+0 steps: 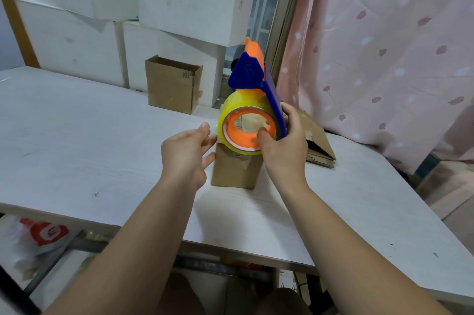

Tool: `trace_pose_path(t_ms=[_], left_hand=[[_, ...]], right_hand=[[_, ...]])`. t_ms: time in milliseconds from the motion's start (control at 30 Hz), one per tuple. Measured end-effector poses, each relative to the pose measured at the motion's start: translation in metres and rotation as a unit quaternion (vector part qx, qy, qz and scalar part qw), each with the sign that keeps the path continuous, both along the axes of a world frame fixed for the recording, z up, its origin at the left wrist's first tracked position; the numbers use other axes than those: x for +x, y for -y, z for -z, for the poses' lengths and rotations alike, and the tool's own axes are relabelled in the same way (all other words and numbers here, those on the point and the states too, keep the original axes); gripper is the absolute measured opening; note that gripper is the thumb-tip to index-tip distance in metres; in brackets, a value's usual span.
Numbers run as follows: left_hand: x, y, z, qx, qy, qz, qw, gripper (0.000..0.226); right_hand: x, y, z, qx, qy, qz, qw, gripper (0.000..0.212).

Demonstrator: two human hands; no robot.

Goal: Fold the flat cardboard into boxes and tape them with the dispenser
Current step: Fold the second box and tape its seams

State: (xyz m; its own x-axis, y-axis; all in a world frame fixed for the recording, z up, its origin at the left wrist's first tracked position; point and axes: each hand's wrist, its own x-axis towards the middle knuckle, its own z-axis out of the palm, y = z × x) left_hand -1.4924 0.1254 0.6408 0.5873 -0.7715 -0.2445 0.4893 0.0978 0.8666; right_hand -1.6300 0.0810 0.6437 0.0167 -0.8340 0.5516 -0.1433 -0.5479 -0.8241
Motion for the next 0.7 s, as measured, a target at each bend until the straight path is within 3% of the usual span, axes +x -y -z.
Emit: trace_pose_path(t_ms=[167,300,433,700], left_hand=[[-0.007,-0.001,0.004,-0.016,-0.011,-0.037,0.999,0.011],[-0.017,-0.004,0.009,-0.019,-0.043,-0.071,0.996,0.016],[-0.022,-0.006,0.012,-0.023,-0.022,-0.093,0.995,0.015],[-0.018,-0.003,0.016,-0.027,-0.003,-0.093,0.995,0.012]], right_hand=[[0.002,-0.002,0.000,-0.008,-0.002,-0.007,1.000,0.053],[0.002,-0.001,-0.002,0.042,0.064,-0.037,0.996,0.042],[0.001,0.002,-0.007,0.065,0.080,-0.053,0.993,0.034],[0.000,0.006,-0.008,0.062,0.066,-0.052,0.994,0.036]])
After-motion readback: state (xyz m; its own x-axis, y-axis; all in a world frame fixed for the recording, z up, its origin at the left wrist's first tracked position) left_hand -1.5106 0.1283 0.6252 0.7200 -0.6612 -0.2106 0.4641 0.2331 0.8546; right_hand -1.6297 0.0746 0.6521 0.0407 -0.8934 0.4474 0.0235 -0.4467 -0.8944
